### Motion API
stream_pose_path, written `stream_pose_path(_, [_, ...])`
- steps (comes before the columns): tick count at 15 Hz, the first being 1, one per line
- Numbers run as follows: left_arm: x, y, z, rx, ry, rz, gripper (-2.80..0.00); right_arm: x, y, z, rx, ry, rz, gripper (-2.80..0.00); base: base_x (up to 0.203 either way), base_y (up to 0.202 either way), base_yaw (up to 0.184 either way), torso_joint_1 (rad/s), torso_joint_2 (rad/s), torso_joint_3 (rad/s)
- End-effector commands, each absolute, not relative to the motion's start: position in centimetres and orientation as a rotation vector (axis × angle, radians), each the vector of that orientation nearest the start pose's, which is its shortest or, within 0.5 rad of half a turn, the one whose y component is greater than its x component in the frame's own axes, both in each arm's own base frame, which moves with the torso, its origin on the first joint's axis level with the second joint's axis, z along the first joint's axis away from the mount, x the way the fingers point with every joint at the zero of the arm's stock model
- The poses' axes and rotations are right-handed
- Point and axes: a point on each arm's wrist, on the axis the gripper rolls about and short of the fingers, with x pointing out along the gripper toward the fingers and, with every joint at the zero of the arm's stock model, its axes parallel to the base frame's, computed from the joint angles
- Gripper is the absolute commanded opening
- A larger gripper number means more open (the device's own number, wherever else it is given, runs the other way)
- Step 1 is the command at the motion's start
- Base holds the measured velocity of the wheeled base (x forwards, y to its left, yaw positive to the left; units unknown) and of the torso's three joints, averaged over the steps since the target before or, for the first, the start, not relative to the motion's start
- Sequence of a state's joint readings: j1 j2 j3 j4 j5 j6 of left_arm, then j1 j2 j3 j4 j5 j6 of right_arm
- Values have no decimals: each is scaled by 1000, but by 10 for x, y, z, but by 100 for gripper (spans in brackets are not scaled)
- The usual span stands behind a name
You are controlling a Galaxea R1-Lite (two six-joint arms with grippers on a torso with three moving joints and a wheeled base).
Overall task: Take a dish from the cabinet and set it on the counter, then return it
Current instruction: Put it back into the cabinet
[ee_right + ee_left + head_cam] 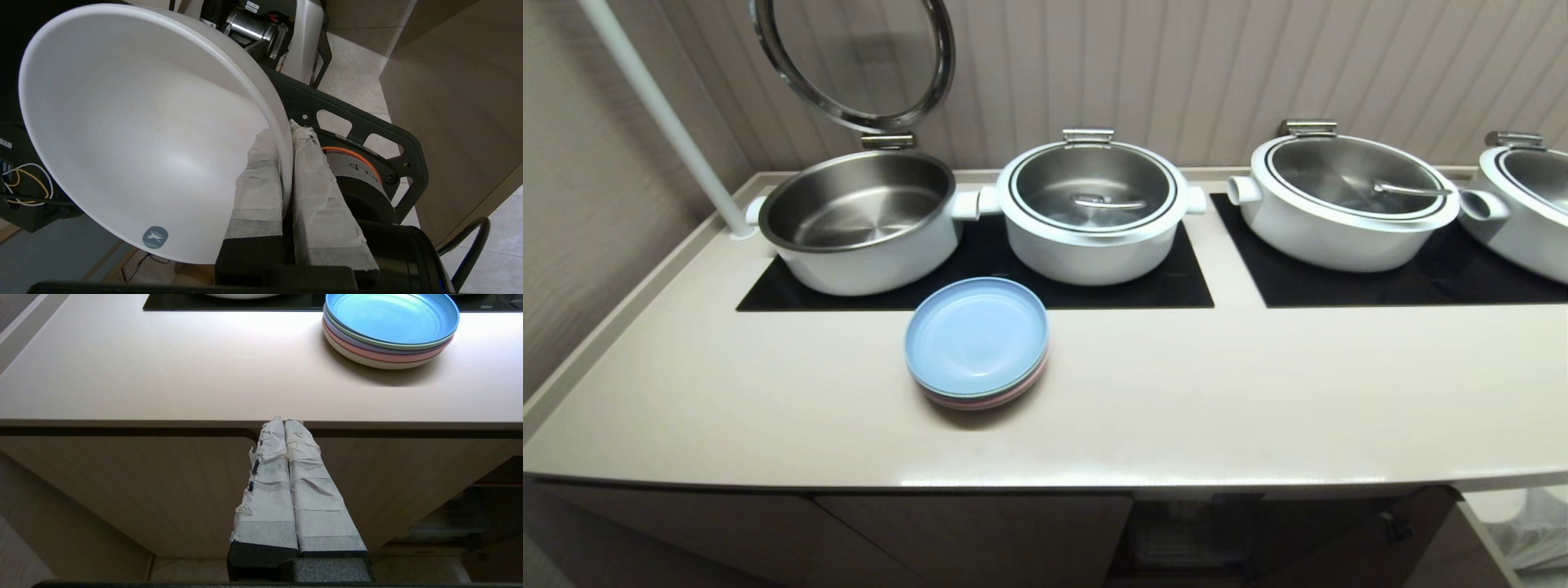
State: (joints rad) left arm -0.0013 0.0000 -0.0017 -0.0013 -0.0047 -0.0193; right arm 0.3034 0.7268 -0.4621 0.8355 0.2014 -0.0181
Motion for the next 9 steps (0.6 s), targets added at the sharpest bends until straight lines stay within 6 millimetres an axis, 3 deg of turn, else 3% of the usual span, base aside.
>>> stream_pose_path(1, [-23, 0, 76, -20, -3, -6, -280, 9, 8, 136, -71, 1111, 463, -280, 0, 0, 0, 0, 0, 0])
stream_pose_path(9, [-23, 0, 76, -20, -3, -5, -280, 7, 7, 137, -70, 1140, 453, -280, 0, 0, 0, 0, 0, 0])
